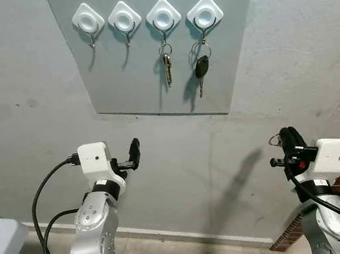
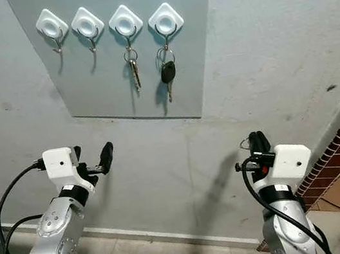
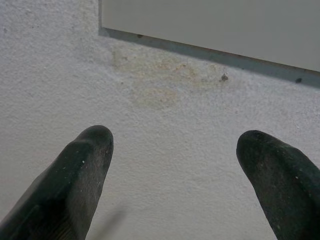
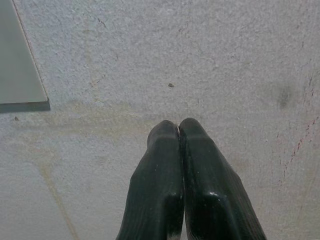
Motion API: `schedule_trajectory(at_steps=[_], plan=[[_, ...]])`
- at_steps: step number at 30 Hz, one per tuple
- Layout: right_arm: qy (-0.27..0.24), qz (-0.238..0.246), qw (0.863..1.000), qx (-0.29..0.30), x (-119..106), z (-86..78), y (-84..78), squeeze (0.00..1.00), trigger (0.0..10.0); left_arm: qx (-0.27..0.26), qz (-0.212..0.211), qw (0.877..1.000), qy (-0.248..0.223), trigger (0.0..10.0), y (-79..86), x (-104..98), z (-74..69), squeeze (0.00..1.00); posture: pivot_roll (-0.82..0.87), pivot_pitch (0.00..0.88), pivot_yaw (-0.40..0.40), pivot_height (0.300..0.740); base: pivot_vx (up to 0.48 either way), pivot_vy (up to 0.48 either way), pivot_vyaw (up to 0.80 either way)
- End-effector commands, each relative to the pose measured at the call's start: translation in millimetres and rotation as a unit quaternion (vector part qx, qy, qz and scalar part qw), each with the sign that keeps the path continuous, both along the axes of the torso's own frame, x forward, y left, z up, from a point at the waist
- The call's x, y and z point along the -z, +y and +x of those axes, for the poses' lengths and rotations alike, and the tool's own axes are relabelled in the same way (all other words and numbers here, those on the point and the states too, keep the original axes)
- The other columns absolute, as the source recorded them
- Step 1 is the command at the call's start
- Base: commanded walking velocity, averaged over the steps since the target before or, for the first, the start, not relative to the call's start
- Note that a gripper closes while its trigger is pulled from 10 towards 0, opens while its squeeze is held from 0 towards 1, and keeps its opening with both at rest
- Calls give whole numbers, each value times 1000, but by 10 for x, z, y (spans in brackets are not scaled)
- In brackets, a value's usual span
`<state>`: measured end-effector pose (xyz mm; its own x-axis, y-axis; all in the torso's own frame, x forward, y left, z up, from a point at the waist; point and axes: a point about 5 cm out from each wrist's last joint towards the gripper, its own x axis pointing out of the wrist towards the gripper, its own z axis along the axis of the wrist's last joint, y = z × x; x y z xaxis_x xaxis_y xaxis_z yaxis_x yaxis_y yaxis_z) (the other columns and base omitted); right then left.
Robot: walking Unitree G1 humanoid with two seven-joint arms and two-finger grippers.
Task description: Hang keys on a hook
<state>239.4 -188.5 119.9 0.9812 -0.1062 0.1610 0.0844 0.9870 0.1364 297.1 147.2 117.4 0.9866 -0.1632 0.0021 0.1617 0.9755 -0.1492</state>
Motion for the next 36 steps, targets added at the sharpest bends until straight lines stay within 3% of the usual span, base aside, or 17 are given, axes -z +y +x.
schedule_trajectory(at_steps=[1, 12, 36], plan=[[-1, 2, 1000, -5, -13, -3, 11, 0, 10000, -1, 0, 1000, 1, 10000, 21, -10, -10, 0, 31, 42, -7, 740, 0, 0, 0], [1, 3, 1000, -6, -6, -14, 19, 0, 10000, 1, -1, 1000, 5, 10000, 11, 0, -15, 0, 31, 42, -9, 740, 0, 137, 0], [2, 9, 1000, -11, -1, -12, 51, 0, 10000, 3, 1, 1000, 7, 10000, 0, -1, -3, 0, 30, 40, -8, 740, 0, 328, 0]])
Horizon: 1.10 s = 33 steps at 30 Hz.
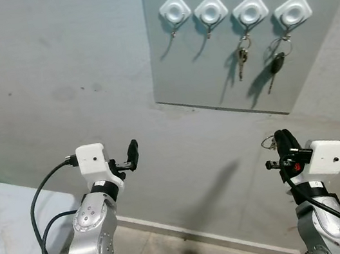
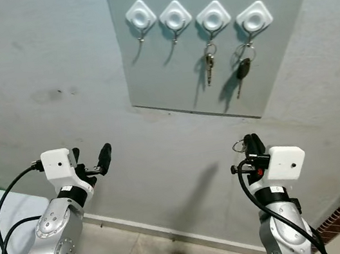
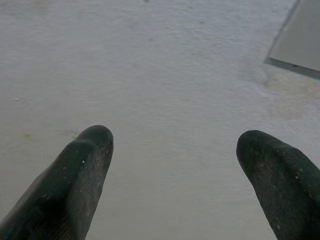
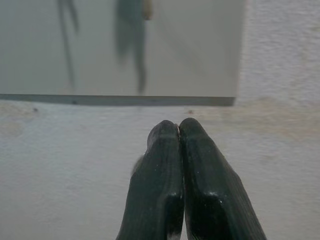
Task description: Hang keys on a hook
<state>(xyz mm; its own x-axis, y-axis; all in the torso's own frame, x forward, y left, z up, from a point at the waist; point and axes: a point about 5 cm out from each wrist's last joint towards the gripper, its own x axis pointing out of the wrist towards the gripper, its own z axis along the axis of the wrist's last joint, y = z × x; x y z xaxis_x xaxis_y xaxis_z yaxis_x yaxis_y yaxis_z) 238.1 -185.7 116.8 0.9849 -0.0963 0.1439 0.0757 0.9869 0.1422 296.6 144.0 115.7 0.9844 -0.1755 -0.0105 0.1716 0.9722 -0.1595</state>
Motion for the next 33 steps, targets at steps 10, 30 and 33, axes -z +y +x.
schedule_trajectory(at_steps=[10, 30, 33], plan=[[-6, 6, 1000, -6, -34, 2, 30, 0, 10000, -4, 5, 1000, 1, 10000, 18, -12, 3, 0, 28, 39, -8, 740, 0, 227, 0], [-5, 6, 1000, -10, -37, 13, 43, 0, 10000, 7, 15, 1000, -5, 10000, -37, -46, 11, 0, 27, 39, -8, 740, 0, 0, 0], [-4, 2, 1000, -15, -48, 32, 47, 0, 10000, 15, 17, 1000, 5, 10000, -70, -49, 24, 0, 27, 38, -10, 740, 0, 0, 0]])
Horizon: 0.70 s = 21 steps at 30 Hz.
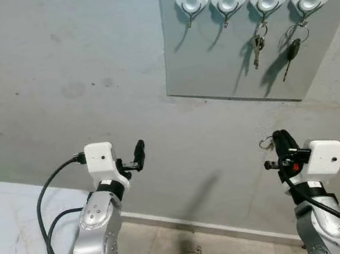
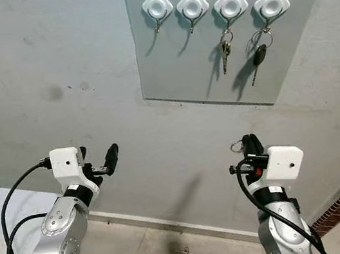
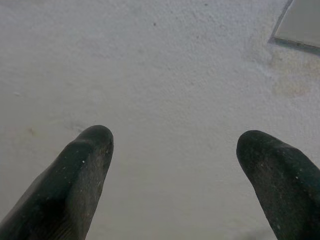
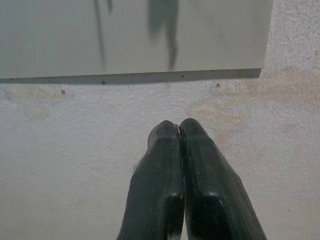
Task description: Hang keys on a hook
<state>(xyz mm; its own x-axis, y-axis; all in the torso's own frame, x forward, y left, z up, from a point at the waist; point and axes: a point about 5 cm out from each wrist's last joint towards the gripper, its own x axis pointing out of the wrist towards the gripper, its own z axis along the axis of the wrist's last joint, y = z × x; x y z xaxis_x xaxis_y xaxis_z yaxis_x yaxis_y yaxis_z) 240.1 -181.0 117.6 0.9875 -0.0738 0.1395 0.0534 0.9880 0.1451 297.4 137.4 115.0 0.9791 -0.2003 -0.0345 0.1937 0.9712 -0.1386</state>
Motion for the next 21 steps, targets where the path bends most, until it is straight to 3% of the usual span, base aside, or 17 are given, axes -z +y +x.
schedule_trajectory(at_steps=[1, 3, 8, 12, 14, 21], plan=[[-6, -1, 1000, -6, -50, 28, 2, 0, 10000, 9, 12, 1000, -9, 10000, -31, -76, 18, 0, 27, 38, -10, 740, 0, 0, 0], [-9, -8, 1000, -17, -91, 83, 10, 0, 10000, 37, 44, 998, -28, 10000, -118, -143, 22, 0, 28, 36, -10, 740, 0, 0, 0], [-37, -34, 997, -62, -245, 222, 87, 0, 10000, 97, 50, 993, -41, 10000, -311, -252, 28, 0, 25, 34, -6, 740, 0, 0, 0], [-61, -47, 992, -98, -396, 340, 139, 0, 10000, 134, 72, 985, -83, 10000, -427, -419, 39, 0, 27, 30, -6, 740, 0, 0, 0], [-83, -50, 988, -121, -509, 387, 155, 0, 10000, 150, 51, 983, -95, 10000, -466, -537, 57, 0, 31, 28, -9, 740, 0, 0, 0], [-135, -62, 976, -158, -834, 484, 204, 0, 10000, 175, 48, 974, -140, 10000, -540, -790, 39, 0, 31, 25, -10, 740, 0, 0, 0]])
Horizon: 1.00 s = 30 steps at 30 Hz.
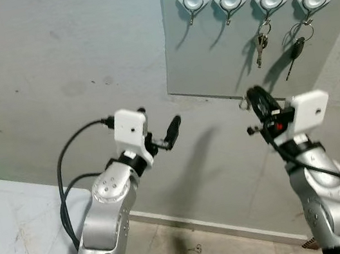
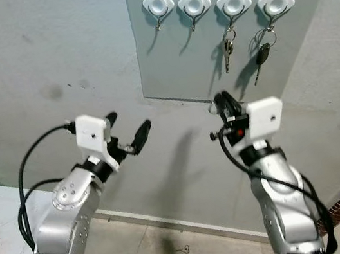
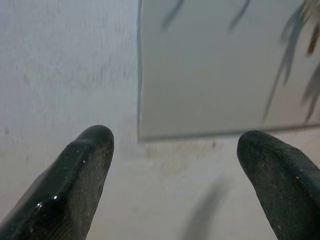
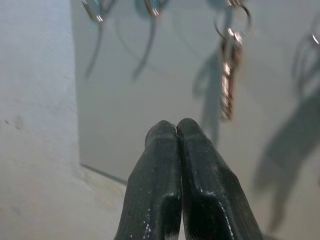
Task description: Hang keys on a hook
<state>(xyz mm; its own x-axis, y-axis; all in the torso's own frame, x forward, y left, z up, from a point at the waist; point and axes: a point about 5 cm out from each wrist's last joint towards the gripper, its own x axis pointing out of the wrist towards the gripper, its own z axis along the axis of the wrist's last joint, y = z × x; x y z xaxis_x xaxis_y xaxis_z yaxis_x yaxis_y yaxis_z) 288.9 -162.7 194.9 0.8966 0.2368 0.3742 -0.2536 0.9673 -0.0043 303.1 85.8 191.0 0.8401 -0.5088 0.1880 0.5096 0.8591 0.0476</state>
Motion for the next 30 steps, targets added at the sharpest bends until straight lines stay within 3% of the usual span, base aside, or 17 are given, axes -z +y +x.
schedule_trajectory(at_steps=[1, 6, 21, 30], plan=[[-14, 0, 1000, -18, -113, 7, 33, 0, 10000, 18, 1, 1000, -4, 10000, -41, -51, -25, 0, 32, 26, -11, 740, 0, 0, 0], [-47, 3, 998, -48, -324, 32, 82, 0, 10000, 35, 3, 999, -22, 10000, -80, -141, -45, 0, 38, 29, -18, 740, 0, 0, 0], [-74, 21, 994, -79, -547, 176, 208, 0, 10000, 63, 14, 997, -50, 10000, -250, -280, -27, 0, 38, 36, -22, 740, 0, 0, 0], [-89, 47, 993, -64, -684, 318, 253, 0, 10000, 68, 7, 996, -52, 10000, -303, -319, -16, 0, 38, 36, -22, 740, 0, 0, 0]])
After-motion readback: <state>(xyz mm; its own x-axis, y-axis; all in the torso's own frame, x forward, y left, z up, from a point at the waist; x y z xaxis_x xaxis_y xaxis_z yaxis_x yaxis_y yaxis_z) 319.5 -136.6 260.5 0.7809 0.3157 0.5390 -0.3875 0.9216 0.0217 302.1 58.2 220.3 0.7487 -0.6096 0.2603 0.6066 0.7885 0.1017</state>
